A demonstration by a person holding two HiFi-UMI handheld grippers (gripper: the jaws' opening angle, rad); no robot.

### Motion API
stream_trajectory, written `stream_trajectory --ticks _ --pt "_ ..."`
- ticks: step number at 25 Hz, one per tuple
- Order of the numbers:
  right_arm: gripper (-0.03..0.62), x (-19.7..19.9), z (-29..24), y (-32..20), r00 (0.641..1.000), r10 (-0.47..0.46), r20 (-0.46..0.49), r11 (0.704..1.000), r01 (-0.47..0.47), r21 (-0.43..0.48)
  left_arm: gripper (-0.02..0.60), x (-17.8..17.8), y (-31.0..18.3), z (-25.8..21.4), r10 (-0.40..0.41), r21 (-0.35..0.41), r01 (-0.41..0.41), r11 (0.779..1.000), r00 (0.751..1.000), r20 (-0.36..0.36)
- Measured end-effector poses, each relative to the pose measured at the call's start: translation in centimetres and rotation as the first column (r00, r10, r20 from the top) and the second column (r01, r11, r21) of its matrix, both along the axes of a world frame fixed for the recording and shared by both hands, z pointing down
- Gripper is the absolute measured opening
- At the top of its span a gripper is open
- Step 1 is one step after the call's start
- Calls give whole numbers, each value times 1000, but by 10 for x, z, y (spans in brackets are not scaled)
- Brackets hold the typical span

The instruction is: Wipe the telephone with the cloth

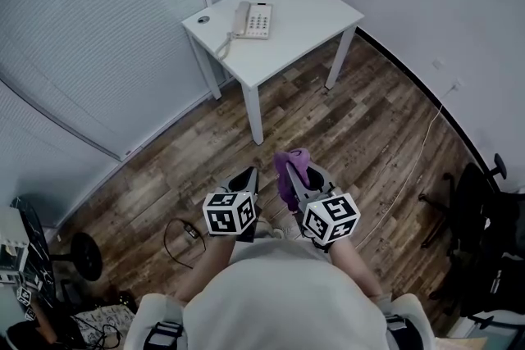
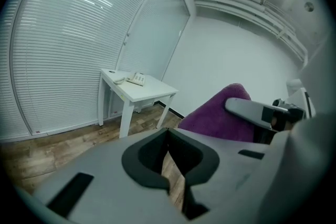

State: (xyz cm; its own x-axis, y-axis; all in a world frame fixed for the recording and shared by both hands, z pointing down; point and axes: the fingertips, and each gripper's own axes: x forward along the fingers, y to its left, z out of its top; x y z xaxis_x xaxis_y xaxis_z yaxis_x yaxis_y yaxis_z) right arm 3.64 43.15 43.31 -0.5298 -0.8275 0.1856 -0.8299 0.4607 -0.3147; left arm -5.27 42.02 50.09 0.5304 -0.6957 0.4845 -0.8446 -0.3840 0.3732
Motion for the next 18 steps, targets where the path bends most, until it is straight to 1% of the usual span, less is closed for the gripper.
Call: stream_trajectory --ticks 6,10,18 --pt "60 5 2 -1 1000 -12 -14 1000 12 -8 20 3 -5 -1 -3 2 3 1000 1000 -4" --pt "60 6 3 -12 1000 -5 -16 1000 5 -8 20 2 -18 -2 -5 3 5 1000 1000 -14" --pt "60 8 10 -47 1000 23 -21 1000 -23 -18 20 7 -57 9 37 -20 -37 999 999 -16"
